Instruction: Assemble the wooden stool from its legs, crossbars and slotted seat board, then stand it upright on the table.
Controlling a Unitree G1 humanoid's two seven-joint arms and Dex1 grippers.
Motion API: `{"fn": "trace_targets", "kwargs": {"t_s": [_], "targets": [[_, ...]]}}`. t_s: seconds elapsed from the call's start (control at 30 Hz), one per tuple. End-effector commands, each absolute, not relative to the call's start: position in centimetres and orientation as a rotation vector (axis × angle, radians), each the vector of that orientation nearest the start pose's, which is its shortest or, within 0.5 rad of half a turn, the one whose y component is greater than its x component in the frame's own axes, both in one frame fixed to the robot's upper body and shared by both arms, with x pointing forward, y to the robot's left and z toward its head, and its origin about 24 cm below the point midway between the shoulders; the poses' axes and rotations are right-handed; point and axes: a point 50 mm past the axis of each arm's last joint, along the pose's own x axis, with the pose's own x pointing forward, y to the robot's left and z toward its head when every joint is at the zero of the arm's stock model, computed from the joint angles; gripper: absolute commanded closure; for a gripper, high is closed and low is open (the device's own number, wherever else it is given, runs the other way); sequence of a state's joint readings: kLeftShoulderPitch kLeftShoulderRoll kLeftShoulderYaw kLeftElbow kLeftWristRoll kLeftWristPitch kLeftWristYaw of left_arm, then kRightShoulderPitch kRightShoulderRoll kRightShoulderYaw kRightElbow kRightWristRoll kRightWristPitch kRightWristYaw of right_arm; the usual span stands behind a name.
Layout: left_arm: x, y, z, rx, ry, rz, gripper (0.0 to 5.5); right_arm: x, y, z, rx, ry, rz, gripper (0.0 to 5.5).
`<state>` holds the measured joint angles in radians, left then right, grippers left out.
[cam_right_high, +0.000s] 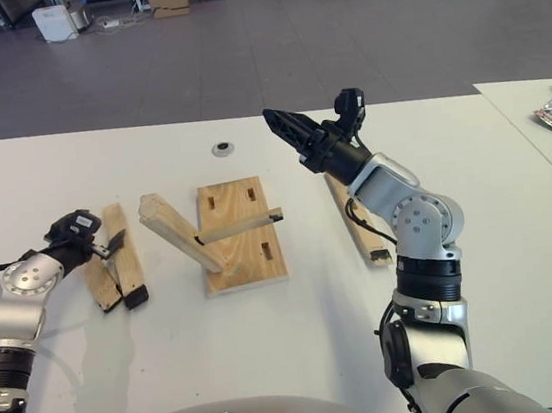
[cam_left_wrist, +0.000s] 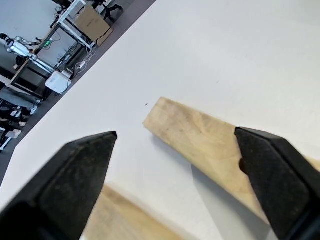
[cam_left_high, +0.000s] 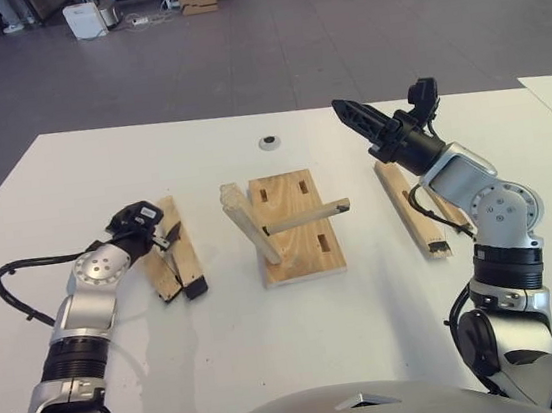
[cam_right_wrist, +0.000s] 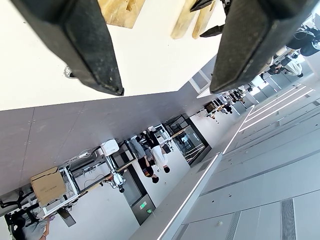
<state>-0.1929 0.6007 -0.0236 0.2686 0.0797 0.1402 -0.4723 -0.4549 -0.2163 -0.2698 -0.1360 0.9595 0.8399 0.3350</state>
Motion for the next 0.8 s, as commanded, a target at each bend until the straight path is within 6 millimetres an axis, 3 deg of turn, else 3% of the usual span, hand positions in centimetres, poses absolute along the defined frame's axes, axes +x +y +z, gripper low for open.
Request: {"fn": "trace_targets", "kwargs": {"t_s": [0.03,0.17,0.23,0.43,0.63,0.8], "targets": [[27.2,26.1,3.3,0.572,0.414,-0.356,1.14,29.8,-15.1,16.4,0.664,0.05,0.74,2.3],[28.1,26.4,5.4,0.54,0.319,-0.304,1.14,29.8,-15.0,16.3,0.667,0.054,0.738,2.3],[28.3,25.9,6.4,0.431,0.299,-0.3,1.14,29.8,-15.0,16.3,0.67,0.054,0.733,2.3],[26.6,22.0,6.7,0.022,0.316,-0.242,1.14,29.5,-14.8,15.9,0.681,0.062,0.723,2.3],[24.0,21.8,6.0,0.033,0.489,0.037,1.14,29.0,-15.0,15.6,0.69,0.067,0.703,2.3],[22.1,21.1,4.4,0.058,0.65,-0.008,1.14,28.9,-14.9,15.6,0.696,0.069,0.698,2.3]]}}
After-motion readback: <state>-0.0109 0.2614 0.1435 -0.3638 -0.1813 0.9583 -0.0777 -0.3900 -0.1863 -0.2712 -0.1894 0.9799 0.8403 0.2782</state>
